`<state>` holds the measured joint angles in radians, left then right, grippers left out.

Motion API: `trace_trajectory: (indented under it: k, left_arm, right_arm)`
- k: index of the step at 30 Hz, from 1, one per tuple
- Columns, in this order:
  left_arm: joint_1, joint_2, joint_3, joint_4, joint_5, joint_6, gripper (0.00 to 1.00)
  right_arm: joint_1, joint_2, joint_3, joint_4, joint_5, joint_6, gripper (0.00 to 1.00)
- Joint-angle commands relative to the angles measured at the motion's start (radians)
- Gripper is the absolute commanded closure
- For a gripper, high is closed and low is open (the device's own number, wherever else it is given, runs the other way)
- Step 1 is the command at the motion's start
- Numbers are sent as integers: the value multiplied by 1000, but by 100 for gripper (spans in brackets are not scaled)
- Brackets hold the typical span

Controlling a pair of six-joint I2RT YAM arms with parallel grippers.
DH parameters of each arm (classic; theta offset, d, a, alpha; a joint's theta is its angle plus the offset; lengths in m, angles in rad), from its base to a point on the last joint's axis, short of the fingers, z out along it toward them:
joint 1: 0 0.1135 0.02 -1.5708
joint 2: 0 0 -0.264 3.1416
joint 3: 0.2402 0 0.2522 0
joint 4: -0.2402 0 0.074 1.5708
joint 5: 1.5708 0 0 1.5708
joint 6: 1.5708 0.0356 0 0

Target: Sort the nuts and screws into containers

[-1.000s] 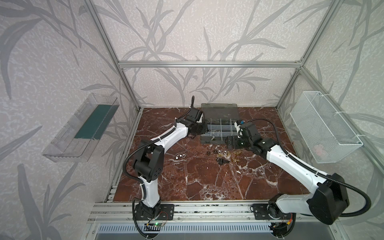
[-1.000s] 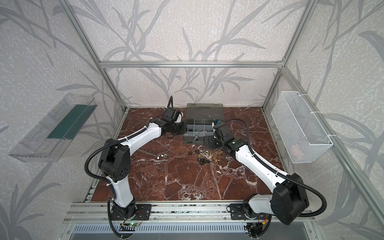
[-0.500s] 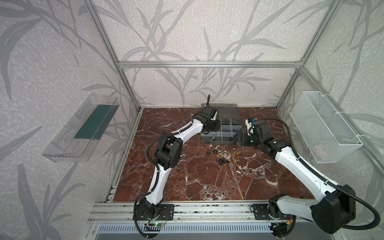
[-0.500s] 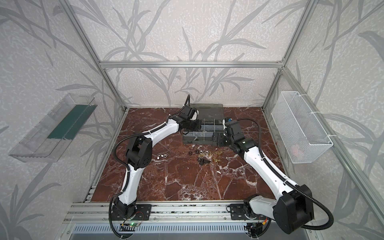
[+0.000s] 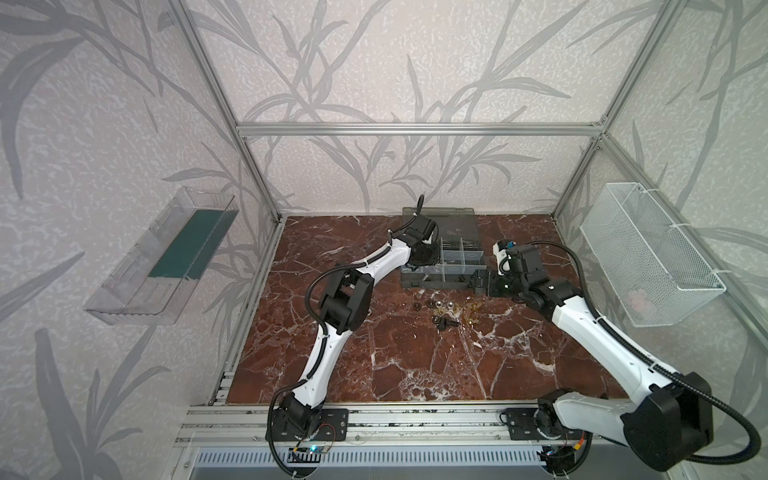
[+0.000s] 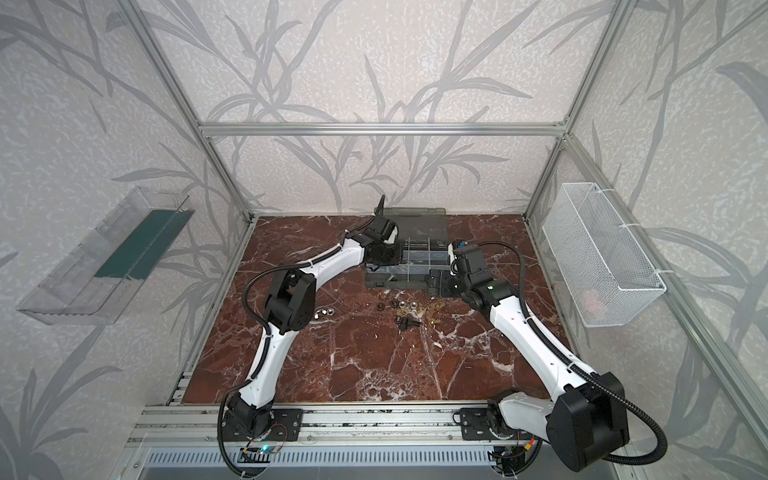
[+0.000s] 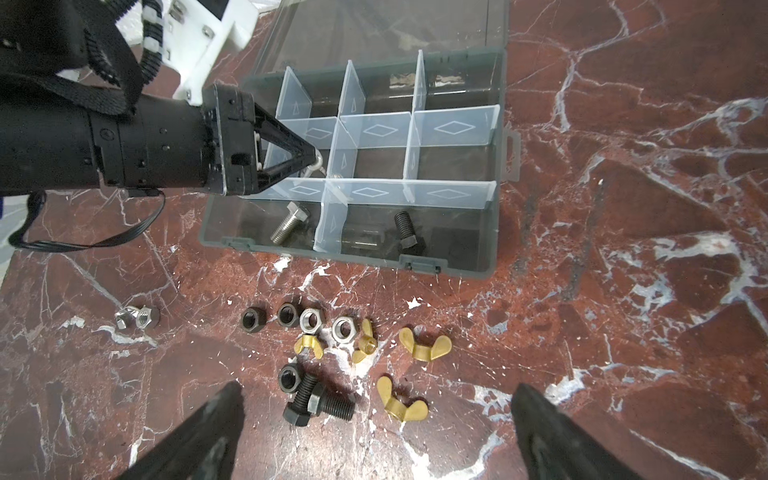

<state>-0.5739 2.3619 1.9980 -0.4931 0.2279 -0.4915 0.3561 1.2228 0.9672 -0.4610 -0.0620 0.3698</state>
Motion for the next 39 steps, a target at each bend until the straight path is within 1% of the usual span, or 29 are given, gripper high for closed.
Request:
trace_trajectory:
  k: [1,4,7,12,21,25,30,37,39]
  left_arm:
    - [-5,4,40,-48,-18,16,70]
    - [-6,-6,41,-53,-18,18,62]
    - [-4,-23,44,-60,-23,22,57]
    - [-4,-73,44,-89,-47,34,41]
    - [-4,-232,-18,-124,-86,62,20]
    - [-4,-318,-73,-144,-123,71,9]
    - [-2,-454,-192,-148,-236,99,1]
    - [12,-648,-390,-176,-467,132,0]
    - [21,-688,-430,-208,-510,121,1]
  right_arm:
    - [-5,-5,-10,1,-14,-1,1]
    - [-5,-6,-10,2,-14,0,1]
    - [-4,-9,-16,5,-15,1,1]
    - [-3,-11,-22,9,-22,6,1]
    - [-2,1,-27,23,-30,4,1]
    - [8,14,-31,27,-31,1,1]
    - [52,35,-22,45,-5,-11,1]
    - [153,120,34,78,36,-12,1]
    - [183,154,49,85,45,-10,1]
